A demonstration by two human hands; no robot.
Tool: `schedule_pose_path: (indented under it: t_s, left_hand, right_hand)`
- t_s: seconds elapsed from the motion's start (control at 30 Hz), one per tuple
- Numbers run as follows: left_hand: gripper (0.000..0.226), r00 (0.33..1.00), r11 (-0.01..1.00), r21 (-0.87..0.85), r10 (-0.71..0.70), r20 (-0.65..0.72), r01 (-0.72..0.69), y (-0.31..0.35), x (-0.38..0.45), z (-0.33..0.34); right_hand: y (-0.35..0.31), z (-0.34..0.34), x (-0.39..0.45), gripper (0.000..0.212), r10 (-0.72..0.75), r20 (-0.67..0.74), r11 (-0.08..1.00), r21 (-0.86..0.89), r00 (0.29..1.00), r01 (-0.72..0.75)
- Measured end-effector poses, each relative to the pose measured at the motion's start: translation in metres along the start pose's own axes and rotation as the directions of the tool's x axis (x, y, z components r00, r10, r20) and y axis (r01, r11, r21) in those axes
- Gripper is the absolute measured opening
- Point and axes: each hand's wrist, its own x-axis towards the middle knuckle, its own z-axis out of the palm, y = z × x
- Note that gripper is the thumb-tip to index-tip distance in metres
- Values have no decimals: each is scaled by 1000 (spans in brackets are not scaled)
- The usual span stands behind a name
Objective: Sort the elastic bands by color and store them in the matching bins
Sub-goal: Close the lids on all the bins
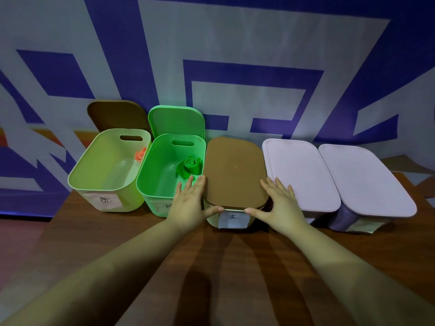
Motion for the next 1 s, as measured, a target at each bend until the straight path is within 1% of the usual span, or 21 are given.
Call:
schedule_pose_path:
  t_s: [0.07,0.13,0.17,0.2,0.27,0.33,0.4,0.53,0.67,0.77,0.83,0.9,0.93,1.0]
  left_hand:
    - [108,1000,994,103,21,11,-22,-1,1,0]
    - [127,997,968,241,66,41,-74,-3,2,-3]
    - [130,995,948,302,90,52,-102,-5,3,-4]
    - [127,991,926,354,126,45,-134,-7,3,-6]
    - [108,978,882,425,208,33,-202,-12,3,-4]
    - [86,965,861,442,258,47,-252,-16,4,0]
    - [78,946,843,439,319,53,-309,-18,6,2]
    - [73,925,814,462,377,39,-351,-17,8,1]
    - [70,913,793,485,407,28,-369,-19,9,5]
    - [64,904,781,483,425,54,-396,-20,8,9]
    - [66,901,778,485,431,53,-400,-20,7,9]
    - [75,903,789,471,427,38,-394,-21,7,9]
    - [82,903,804,441,428,36,-398,-21,7,9]
    - [96,909,839,363,412,65,-406,-18,12,2]
  right_hand:
    - [-1,-1,0,96,-13,30,994,-111,999,17]
    - [0,-3,0,99,-30,53,979,-199,998,40]
    - [0,-4,0,98,-42,64,971,-234,997,56]
    - [1,-5,0,97,-58,77,961,-266,995,76]
    - [5,-6,0,92,-110,93,941,-311,990,134]
    - [6,-6,0,88,-189,102,923,-320,977,212]
    - [6,-4,0,86,-279,108,890,-345,954,299]
    - [8,8,4,83,-386,73,817,-436,920,377]
    - [9,14,6,79,-437,49,806,-420,898,416]
    - [11,17,5,75,-452,75,790,-430,889,437]
    - [12,17,5,74,-445,85,795,-421,891,437]
    - [13,14,6,74,-432,125,789,-428,893,441]
    - [11,10,6,77,-404,166,804,-405,899,436]
    - [3,-1,12,95,-321,215,868,-322,922,377]
